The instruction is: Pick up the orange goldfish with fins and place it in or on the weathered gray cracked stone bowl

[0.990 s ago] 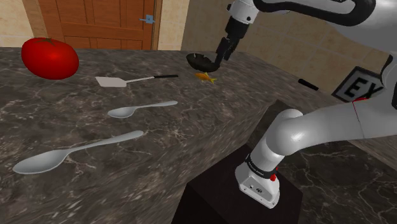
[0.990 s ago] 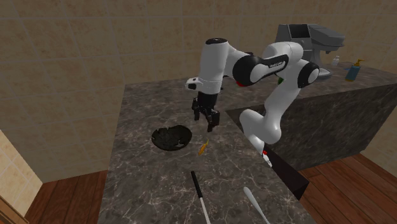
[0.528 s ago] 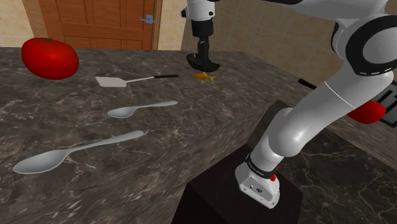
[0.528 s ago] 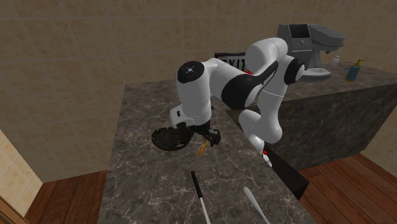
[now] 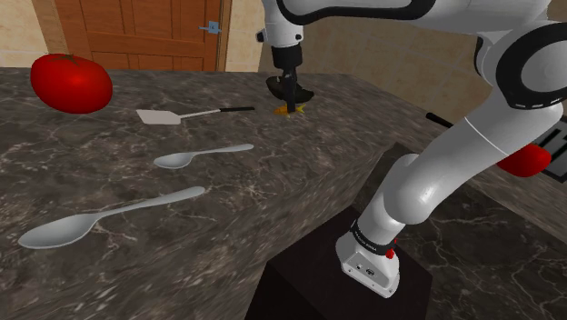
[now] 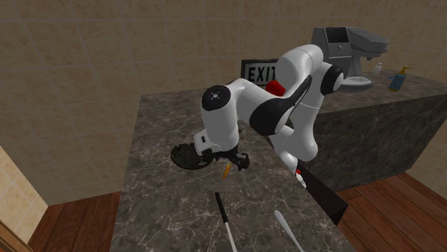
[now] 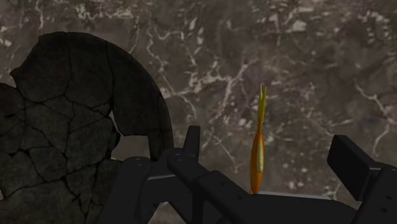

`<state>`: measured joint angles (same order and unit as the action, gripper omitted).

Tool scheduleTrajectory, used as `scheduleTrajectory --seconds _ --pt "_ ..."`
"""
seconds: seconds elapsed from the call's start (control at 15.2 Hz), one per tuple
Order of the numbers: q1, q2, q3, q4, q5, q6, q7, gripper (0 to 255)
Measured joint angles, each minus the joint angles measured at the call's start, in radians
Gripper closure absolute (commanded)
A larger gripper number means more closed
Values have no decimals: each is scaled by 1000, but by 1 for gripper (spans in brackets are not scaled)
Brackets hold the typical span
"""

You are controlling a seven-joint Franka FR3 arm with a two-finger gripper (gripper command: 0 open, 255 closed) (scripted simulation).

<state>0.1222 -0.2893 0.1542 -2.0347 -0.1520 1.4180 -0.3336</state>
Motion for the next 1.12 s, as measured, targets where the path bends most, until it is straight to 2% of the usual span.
scheduleTrajectory --seconds 0.33,0.4,1.12 --pt "0 -1 0 -5 0 4 0 0" --pt "0 -1 0 -5 0 4 0 255" --pt "0 -1 0 1 0 -1 -1 255"
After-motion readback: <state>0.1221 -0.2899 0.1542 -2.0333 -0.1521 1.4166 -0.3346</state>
